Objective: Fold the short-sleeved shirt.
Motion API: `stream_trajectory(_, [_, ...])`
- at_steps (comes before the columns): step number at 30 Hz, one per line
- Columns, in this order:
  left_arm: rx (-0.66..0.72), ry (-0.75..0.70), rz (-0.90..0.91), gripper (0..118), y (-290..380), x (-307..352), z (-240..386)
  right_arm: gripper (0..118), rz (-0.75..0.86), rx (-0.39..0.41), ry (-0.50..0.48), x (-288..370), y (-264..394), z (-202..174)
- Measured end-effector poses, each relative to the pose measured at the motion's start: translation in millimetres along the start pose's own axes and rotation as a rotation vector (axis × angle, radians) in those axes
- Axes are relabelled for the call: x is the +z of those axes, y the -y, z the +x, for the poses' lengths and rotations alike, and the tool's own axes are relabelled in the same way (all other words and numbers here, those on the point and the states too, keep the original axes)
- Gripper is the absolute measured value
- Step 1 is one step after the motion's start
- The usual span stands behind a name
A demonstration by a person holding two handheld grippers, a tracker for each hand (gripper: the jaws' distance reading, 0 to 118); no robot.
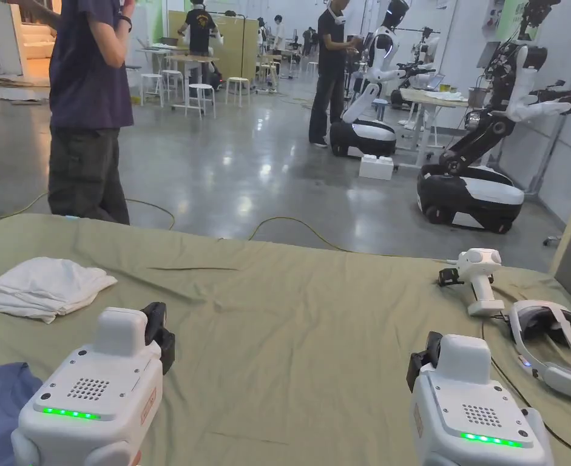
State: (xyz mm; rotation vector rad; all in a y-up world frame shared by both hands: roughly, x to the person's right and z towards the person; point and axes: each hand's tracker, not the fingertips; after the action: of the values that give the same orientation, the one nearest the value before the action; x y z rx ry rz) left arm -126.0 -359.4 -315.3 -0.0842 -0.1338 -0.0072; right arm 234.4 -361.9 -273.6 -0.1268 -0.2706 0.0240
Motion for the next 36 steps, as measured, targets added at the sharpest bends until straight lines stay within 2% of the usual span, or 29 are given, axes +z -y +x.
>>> stream_trajectory(7, [-0.017, 0.000, -0.012, 5, -1, 0, 1, 0, -0.021, 0.023, 0.002, -2, 3, 1])
stream_trajectory(9, [0.026, 0.018, -0.015, 5, -3, 0, -1, 0, -0.030, -0.008, 0.000, -3, 1, 3])
stream_trajectory(12, [0.251, 0.084, -0.017, 5, -3, -4, -16, 0, -0.024, -0.245, -0.022, 0, -6, 15])
stream_trajectory(14, [0.478, 0.144, -0.013, 5, 0, -8, -31, 0, -0.020, -0.395, -0.026, 0, -10, 23])
stream_trajectory(16, [0.632, 0.128, 0.028, 5, 3, -7, -38, 0, -0.018, -0.515, -0.048, 0, -12, 32])
stream_trajectory(17, [0.647, 0.132, 0.039, 5, 1, -6, -39, 0, -0.020, -0.552, -0.055, -1, -13, 36])
stream_trajectory(18, [0.572, 0.109, 0.034, 5, -3, -5, -35, 0, -0.017, -0.530, -0.052, -2, -15, 36])
stream_trajectory(19, [0.431, 0.072, 0.033, 5, -9, -5, -28, 0, -0.010, -0.455, -0.053, -3, -17, 34])
stream_trajectory(21, [0.034, 0.023, -0.012, 5, -18, -8, -4, 0, -0.001, -0.188, -0.050, -4, -24, 23])
stream_trajectory(23, [-0.442, -0.034, -0.068, 5, -16, -14, 22, 0, 0.032, 0.230, -0.032, -5, -25, 2])
stream_trajectory(26, [-0.978, -0.081, -0.091, 5, 7, -19, 41, 0, 0.095, 0.817, -0.001, -7, -10, -19])
stream_trajectory(28, [-1.211, -0.094, -0.087, 5, 16, -13, 46, 0, 0.119, 1.146, 0.036, -11, 6, -26])
stream_trajectory(29, [-1.284, -0.102, -0.075, 5, 21, -10, 46, 0, 0.151, 1.253, 0.070, -12, 13, -26])
stream_trajectory(30, [-1.316, -0.106, -0.065, 5, 23, -9, 46, 0, 0.164, 1.319, 0.082, -13, 17, -25])
stream_trajectory(31, [-1.294, -0.100, -0.067, 5, 23, -7, 45, 0, 0.163, 1.303, 0.067, -12, 18, -22])
stream_trajectory(32, [-1.250, -0.096, -0.071, 5, 22, -10, 39, 0, 0.153, 1.252, 0.049, -11, 15, -21])
stream_trajectory(33, [-1.169, -0.091, -0.079, 5, 19, -9, 37, 0, 0.147, 1.232, 0.043, -11, 15, -21])
stream_trajectory(34, [-1.066, -0.094, -0.089, 5, 14, -8, 36, 0, 0.133, 1.176, 0.054, -11, 14, -22])
stream_trajectory(36, [-0.792, -0.084, -0.108, 5, -1, -4, 33, 0, 0.103, 1.013, 0.047, -9, 8, -21])
